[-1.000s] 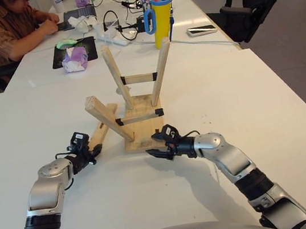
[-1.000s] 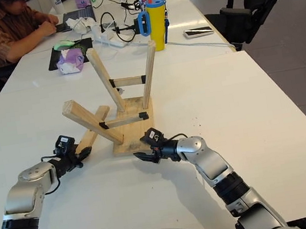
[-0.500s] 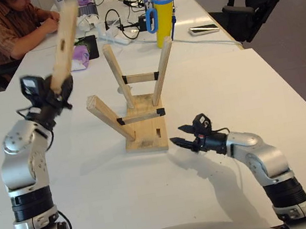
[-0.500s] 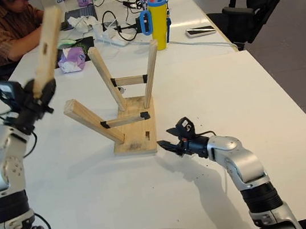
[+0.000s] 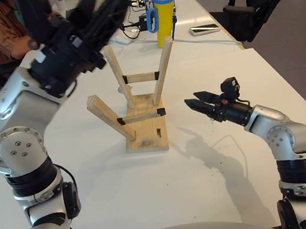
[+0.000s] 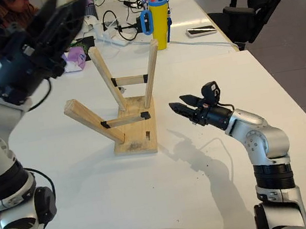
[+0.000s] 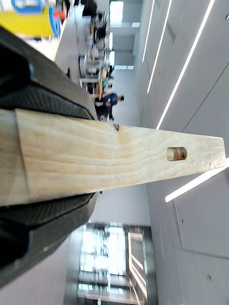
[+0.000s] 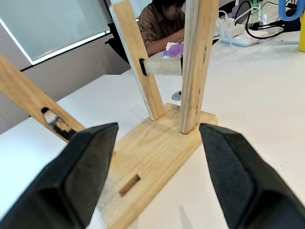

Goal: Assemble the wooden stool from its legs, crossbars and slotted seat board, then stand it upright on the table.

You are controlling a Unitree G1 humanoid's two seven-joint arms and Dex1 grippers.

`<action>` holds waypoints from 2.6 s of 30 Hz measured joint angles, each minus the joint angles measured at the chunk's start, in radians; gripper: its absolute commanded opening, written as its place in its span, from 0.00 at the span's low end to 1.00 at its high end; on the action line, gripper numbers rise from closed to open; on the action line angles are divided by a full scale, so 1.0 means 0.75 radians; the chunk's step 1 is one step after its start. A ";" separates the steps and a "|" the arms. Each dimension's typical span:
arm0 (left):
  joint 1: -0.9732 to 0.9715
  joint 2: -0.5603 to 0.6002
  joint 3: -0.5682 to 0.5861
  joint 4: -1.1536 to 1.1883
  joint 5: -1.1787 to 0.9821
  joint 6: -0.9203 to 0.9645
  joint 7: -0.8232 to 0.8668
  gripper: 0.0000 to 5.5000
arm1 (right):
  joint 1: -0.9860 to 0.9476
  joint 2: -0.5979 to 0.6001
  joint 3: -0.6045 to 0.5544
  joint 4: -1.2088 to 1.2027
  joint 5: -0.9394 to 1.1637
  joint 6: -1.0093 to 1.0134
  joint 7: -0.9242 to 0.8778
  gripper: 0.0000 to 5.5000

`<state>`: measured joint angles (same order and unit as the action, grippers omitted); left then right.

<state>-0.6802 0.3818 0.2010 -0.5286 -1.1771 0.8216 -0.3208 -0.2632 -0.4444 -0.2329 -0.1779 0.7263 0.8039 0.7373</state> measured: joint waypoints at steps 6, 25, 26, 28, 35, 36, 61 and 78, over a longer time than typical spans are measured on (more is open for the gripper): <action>0.242 -0.069 -0.154 0.020 -0.068 0.037 -0.055 0.37 | -0.007 -0.182 -0.235 -0.074 0.591 0.374 0.144 0.71; 0.417 0.027 -0.283 0.107 -0.154 0.153 -0.351 0.37 | -0.232 -0.393 -0.297 0.193 1.365 0.571 -0.046 0.86; 0.434 0.035 -0.294 0.106 -0.154 0.161 -0.365 0.37 | -0.232 -0.393 -0.292 0.194 1.371 0.562 -0.058 0.83; 0.448 0.049 -0.305 0.105 -0.142 0.171 -0.379 0.37 | -0.233 -0.393 -0.284 0.196 1.391 0.559 -0.065 0.81; 0.473 0.078 -0.315 0.090 -0.124 0.173 -0.419 0.37 | -0.225 -0.420 -0.253 0.179 1.379 0.565 -0.024 0.61; 0.473 0.077 -0.315 0.089 -0.121 0.173 -0.418 0.37 | -0.217 -0.423 -0.253 0.172 1.347 0.564 -0.001 0.58; 0.788 0.159 -0.467 0.178 0.523 -0.143 -0.468 0.70 | -0.240 -0.455 0.079 0.258 0.377 0.131 0.427 0.37; 0.679 0.186 -0.829 0.497 1.199 -0.461 -0.552 0.70 | -0.367 -0.248 0.315 0.566 -0.077 -0.348 0.726 0.37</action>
<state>-0.1712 0.5217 -0.4209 -0.1558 -0.2781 0.4759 -0.7351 -0.5382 -0.6307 0.0031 0.2466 0.6688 0.5430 1.2821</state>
